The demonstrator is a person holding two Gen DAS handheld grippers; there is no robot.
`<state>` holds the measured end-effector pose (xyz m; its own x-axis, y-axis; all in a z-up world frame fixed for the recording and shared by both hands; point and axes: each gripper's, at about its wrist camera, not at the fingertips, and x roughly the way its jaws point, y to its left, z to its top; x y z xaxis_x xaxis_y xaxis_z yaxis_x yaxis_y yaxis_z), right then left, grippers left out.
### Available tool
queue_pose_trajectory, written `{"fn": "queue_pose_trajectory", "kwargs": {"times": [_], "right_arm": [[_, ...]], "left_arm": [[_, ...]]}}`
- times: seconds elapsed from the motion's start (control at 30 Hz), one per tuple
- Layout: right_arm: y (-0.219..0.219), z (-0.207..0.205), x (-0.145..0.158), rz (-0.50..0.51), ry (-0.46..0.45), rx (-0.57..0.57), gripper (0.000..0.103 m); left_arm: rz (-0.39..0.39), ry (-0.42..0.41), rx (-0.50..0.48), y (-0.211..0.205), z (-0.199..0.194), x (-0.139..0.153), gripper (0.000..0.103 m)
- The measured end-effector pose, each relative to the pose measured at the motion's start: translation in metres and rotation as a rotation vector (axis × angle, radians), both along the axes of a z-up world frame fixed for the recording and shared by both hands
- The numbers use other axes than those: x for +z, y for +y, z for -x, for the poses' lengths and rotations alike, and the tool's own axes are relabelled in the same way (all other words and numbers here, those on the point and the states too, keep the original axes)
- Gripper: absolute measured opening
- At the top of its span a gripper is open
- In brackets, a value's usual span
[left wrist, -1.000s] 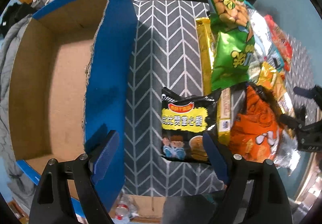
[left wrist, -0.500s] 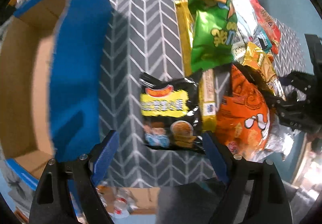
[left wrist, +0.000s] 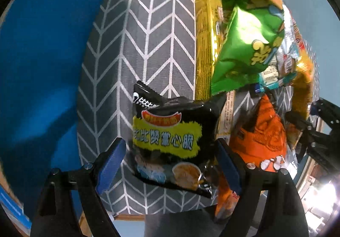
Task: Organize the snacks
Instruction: 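Grasp the black noodle-snack bag with left tool while right tool grasps yellow cracker bag, then lift both bags and carry them over the cardboard box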
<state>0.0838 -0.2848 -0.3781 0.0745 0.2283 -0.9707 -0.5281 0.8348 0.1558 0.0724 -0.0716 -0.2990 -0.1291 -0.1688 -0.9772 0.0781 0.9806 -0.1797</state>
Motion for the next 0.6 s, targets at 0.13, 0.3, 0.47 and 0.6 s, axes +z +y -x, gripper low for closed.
{"fn": "queue_pose_trajectory", "kwargs": {"times": [0.13, 0.3, 0.47, 0.6], "right_arm": [[-0.004, -0.007, -0.004, -0.008, -0.013, -0.025, 0.034], [-0.010, -0.017, -0.011, -0.023, -0.030, -0.044, 0.033], [-0.013, 0.002, -0.004, -0.050, -0.044, -0.056, 0.032], [-0.008, 0.007, -0.003, -0.070, -0.057, -0.067, 0.032]], "left_arm": [[0.051, 0.011, 0.023, 0.001, -0.007, -0.014, 0.090], [0.073, -0.011, 0.026, 0.009, -0.003, -0.021, 0.085], [0.126, -0.025, 0.028, 0.010, 0.018, -0.010, 0.063], [0.101, -0.043, 0.023, 0.007, 0.027, -0.006, 0.063]]}}
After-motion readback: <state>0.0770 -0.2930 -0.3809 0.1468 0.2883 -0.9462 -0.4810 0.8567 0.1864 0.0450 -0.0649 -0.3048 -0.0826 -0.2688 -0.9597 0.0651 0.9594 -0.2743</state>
